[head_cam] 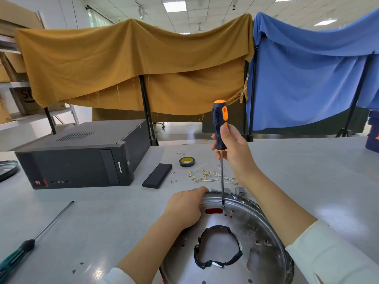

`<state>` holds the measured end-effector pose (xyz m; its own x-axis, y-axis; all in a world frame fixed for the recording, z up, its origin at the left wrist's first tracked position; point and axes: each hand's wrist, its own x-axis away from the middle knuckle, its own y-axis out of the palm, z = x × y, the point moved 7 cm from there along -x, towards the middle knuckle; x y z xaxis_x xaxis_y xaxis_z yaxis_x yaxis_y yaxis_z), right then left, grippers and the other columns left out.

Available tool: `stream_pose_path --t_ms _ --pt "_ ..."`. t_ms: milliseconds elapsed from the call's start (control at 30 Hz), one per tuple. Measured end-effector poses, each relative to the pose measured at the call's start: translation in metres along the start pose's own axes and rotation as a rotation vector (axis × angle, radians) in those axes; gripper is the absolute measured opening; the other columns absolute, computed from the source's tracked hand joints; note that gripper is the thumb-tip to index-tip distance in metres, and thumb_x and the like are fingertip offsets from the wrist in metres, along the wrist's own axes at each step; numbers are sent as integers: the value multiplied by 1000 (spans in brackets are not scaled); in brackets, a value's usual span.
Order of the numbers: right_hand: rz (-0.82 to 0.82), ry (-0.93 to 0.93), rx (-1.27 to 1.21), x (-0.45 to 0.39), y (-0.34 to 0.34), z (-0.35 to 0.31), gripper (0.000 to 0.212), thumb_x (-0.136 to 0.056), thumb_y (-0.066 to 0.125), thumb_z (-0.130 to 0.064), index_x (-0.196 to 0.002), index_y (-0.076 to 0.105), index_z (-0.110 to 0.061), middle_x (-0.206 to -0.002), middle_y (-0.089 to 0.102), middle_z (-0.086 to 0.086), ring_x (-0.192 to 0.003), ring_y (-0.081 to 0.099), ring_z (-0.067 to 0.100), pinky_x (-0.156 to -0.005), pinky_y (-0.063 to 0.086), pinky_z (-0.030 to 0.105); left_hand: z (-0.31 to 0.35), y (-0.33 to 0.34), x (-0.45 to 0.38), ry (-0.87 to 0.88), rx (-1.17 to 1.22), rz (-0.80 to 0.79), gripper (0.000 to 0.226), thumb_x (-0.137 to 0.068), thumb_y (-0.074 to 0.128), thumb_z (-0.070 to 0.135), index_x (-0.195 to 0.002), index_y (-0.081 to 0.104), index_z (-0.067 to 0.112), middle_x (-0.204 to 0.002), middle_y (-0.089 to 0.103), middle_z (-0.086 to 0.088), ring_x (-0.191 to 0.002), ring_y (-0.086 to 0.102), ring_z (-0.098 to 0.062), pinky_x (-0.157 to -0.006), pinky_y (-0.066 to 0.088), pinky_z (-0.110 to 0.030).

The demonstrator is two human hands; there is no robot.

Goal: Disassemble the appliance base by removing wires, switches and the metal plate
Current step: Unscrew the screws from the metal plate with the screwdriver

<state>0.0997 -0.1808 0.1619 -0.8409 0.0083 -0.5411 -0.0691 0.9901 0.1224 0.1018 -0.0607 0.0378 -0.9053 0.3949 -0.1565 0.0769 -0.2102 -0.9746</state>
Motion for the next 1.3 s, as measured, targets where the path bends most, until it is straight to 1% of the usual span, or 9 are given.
stream_pose_path --t_ms 67,133,200,267,400,567,700,967,1300 --pt "-14 22 -25 0 2 1 25 -96 38 -40 -104 50 -20 -82 53 1 -64 49 8 -49 39 20 3 -2 2 44 6 30 55 -86 46 16 -134 26 37 -124 59 5 -98 60 -28 -75 43 -33" --pt "-9 34 -61 0 2 3 31 -89 47 -44 -108 45 -19 -79 52 1 -62 46 8 -48 38 18 5 -5 4 74 68 58 46 -90 45 19 -126 24 37 -129 53 10 -97 60 -27 -77 48 -36" --pt "5 26 -64 0 2 4 28 -90 56 -34 -108 40 -19 -79 51 1 -61 45 9 -48 38 17 6 -7 3 96 99 73 33 -92 43 18 -117 31 36 -130 46 13 -96 59 -24 -78 48 -37" --pt "1 1 -58 0 2 5 19 -94 54 -24 -106 40 -17 -77 51 4 -61 46 10 -48 39 18 7 -7 2 123 104 71 26 -93 42 19 -113 41 36 -128 42 15 -98 56 -20 -77 46 -33" --pt "-8 -4 -67 0 3 4 17 -99 41 -28 -108 49 -15 -81 52 4 -64 49 9 -50 39 22 8 -8 -2 156 187 41 24 -95 46 20 -115 53 32 -128 42 15 -111 49 -12 -87 41 -24" --pt "1 6 -161 -2 0 1 26 -99 36 -30 -115 50 -15 -80 53 2 -65 46 9 -50 35 19 8 -11 -2 161 230 -40 26 -93 54 25 -119 57 27 -125 49 7 -118 44 -11 -103 36 -28" --pt "-10 6 -195 -3 2 -5 22 -101 34 -27 -110 51 -16 -79 52 3 -65 45 10 -50 33 21 10 -16 -4 171 207 -74 30 -92 57 32 -121 58 25 -124 52 5 -118 42 -12 -103 33 -26" --pt "-12 0 -257 -2 6 -23 23 -102 33 -25 -108 51 -12 -79 50 4 -65 43 12 -52 28 25 25 -20 -7 163 233 -2 35 -82 70 37 -111 67 18 -122 56 5 -117 42 -14 -101 31 -22" --pt "-12 14 -380 5 3 -31 23 -100 40 -28 -108 49 -9 -76 50 4 -64 44 13 -50 31 23 19 -30 4 90 489 147 6 -85 68 27 -86 73 25 -114 59 14 -116 43 -7 -99 29 -19"
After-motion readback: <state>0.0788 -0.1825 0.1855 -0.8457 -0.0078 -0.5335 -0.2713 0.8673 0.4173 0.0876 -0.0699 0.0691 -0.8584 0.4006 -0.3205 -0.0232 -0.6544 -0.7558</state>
